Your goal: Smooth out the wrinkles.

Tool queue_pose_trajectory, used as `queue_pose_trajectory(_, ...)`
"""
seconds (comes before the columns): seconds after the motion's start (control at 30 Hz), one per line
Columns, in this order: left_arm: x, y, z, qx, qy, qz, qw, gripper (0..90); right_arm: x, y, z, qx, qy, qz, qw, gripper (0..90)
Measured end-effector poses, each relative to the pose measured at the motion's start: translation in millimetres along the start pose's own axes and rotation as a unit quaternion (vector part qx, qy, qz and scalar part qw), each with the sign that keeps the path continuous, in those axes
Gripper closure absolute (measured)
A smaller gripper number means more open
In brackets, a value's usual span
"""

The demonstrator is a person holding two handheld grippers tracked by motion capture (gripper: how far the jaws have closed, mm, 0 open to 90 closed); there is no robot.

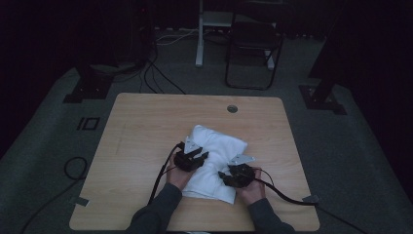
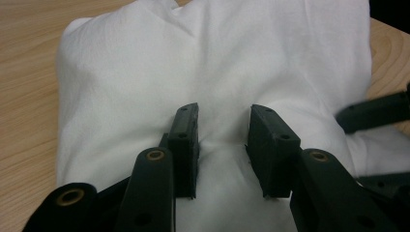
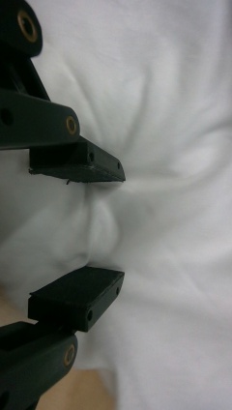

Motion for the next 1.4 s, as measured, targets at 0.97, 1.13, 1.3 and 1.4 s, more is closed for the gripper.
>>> queue_pose_trajectory(0.97,-10.7,4.9,-59.8,-0.073,-0.048,-0.002,0.9962,63.5,-57.5,49.2,33.2,-0.023,0.031,0.025,0.9989,47.5)
queue_pose_trajectory(1.13,-17.5,6.4,-66.3,-0.058,-0.055,0.005,0.9968,60.8,-54.8,41.4,38.8,0.039,0.032,0.011,0.9987,49.1)
queue_pose_trajectory(1.3,-21.0,-18.1,-68.4,-0.034,-0.06,0.042,0.9967,50.2,-46.0,24.0,46.9,0.028,0.052,0.051,0.997,45.7)
queue_pose_trajectory(1.4,-16.5,-40.3,-68.3,-0.036,-0.047,0.052,0.9969,46.4,-36.2,9.6,52.2,0.032,0.05,0.068,0.9959,43.7)
Point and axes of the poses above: each handheld gripper's, and its own axes: y roughly forward along the jaws, x roughly out of its underside, z roughly to its right, the point moved 3 cm from there along y, roughly forward along the jaws, and after that the axes turned 13 degrees about -z, right-handed, at the moved point
